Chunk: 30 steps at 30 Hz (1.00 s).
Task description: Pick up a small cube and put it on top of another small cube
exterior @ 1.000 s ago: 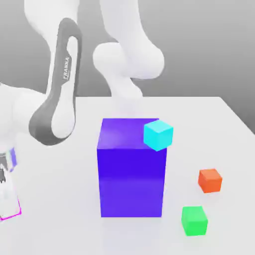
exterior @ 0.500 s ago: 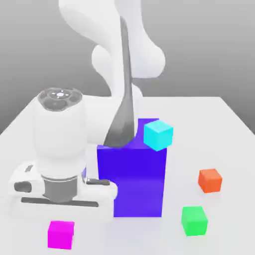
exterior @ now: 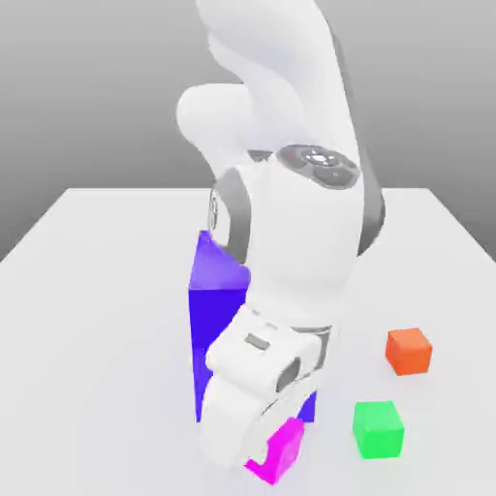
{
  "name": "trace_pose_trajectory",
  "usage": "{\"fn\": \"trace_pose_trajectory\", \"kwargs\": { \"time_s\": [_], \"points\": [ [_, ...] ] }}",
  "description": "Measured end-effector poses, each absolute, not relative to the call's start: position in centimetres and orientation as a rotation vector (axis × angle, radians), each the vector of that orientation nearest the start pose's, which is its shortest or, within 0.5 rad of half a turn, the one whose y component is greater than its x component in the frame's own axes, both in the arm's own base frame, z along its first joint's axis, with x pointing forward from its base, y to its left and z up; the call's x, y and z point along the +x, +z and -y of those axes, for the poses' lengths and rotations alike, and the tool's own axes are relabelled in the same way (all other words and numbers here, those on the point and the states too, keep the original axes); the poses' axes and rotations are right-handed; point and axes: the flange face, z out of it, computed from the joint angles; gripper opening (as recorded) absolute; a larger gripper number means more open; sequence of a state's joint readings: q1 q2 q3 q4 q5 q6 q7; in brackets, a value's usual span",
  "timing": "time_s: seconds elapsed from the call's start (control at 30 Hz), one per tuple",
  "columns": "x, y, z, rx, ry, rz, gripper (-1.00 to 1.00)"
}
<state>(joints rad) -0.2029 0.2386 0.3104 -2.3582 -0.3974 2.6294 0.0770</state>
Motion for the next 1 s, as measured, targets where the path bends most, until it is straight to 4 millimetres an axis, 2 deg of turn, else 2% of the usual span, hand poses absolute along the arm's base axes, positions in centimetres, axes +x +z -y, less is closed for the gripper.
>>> {"fn": "trace_pose_trajectory", "kwargs": {
  "time_s": [0.23,0.47,0.53,0.63,0.77,0.9,0.93,1.0],
  "points": [
    [49.2,24.7,-13.9,-3.016,-0.100,1.278,-1.00],
    [46.3,25.7,-20.4,-2.675,-0.088,1.894,-1.00],
    [44.8,25.5,-19.7,-2.612,-0.060,1.920,-1.00],
    [42.2,24.6,-17.6,-2.546,-0.010,1.880,-1.00],
    [41.6,22.0,-17.3,-2.527,-0.006,1.871,-1.00],
    [41.4,18.5,-17.1,-2.527,0.000,1.867,-1.00],
    [41.4,17.9,-17.0,-2.527,0.001,1.866,1.00],
    [41.4,17.9,-17.0,-2.527,0.001,1.866,1.00]
  ]
}}
